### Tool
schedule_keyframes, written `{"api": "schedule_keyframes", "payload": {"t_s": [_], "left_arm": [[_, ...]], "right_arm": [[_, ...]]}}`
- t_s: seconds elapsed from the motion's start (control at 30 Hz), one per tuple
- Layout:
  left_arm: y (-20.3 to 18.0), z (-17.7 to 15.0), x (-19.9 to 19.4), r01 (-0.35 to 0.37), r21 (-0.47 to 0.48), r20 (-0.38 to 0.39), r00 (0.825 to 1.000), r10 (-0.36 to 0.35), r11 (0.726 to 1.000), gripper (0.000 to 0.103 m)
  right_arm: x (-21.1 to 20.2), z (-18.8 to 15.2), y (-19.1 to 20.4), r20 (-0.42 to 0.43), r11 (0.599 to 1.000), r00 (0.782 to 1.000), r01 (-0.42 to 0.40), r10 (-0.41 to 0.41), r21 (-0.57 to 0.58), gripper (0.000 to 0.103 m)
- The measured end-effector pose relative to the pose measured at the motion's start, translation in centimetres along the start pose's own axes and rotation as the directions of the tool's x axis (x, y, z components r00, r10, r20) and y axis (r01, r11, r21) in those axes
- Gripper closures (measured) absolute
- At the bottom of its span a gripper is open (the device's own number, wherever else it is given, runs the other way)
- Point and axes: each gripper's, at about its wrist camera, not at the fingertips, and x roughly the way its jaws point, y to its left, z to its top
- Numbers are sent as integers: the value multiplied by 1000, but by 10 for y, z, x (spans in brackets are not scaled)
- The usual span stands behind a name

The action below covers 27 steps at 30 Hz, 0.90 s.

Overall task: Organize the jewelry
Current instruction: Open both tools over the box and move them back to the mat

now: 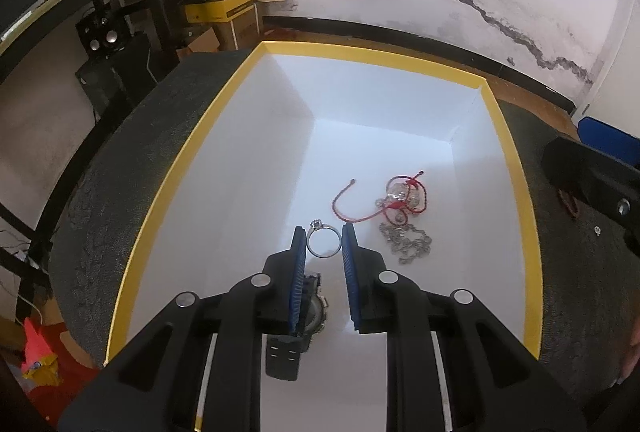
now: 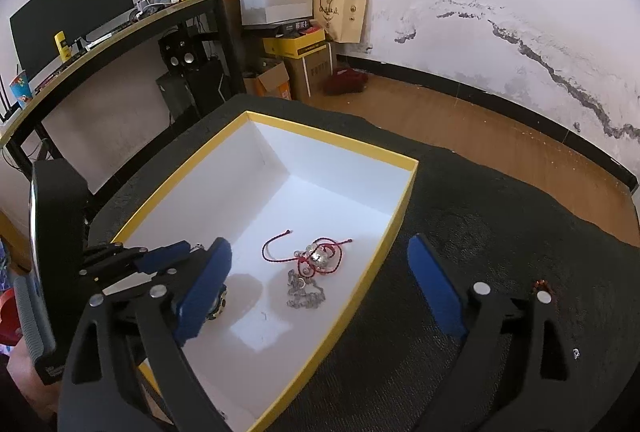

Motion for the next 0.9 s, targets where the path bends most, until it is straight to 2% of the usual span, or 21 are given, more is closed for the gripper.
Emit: {"api": "schedule_keyframes", "payload": {"t_s": [0.07, 0.1, 0.13, 0.37, 0.43, 0.67, 0.8, 0.9], "left_arm": [[-1, 1, -4, -5, -7, 13, 1000, 5, 1000, 70], [-1, 2, -6, -6, -14, 25, 1000, 6, 1000, 43], [-1, 2, -8, -5, -22, 32, 999, 6, 1000, 23], [-6, 5, -16, 13, -37, 42, 999, -12, 999, 16], [-9, 5, -17, 17, -27, 40, 999, -15, 999, 11], [-22, 6, -22, 3, -5, 50, 999, -3, 1000, 7], [-40, 10, -32, 17, 18, 78, 997, -18, 1000, 7], [-65, 13, -43, 42, 49, 113, 992, -47, 998, 6]], "right_arm": [[-4, 0, -1, 7, 1000, 1000, 0, 0, 1, 16], [-6, 0, -2, 11, 1000, 1000, 1, -1, 3, 16], [-10, 1, -5, 19, 1000, 1000, 2, -2, 10, 15], [-31, -1, -18, 47, 999, 999, 8, -10, 32, 15], [-37, -3, -23, 52, 999, 999, 13, -15, 39, 15], [-66, -16, -50, 64, 996, 997, 45, -50, 79, 15], [-88, -29, -76, 78, 989, 992, 95, -104, 117, 14], [-109, -48, -107, 88, 972, 978, 172, -187, 159, 14]]}}
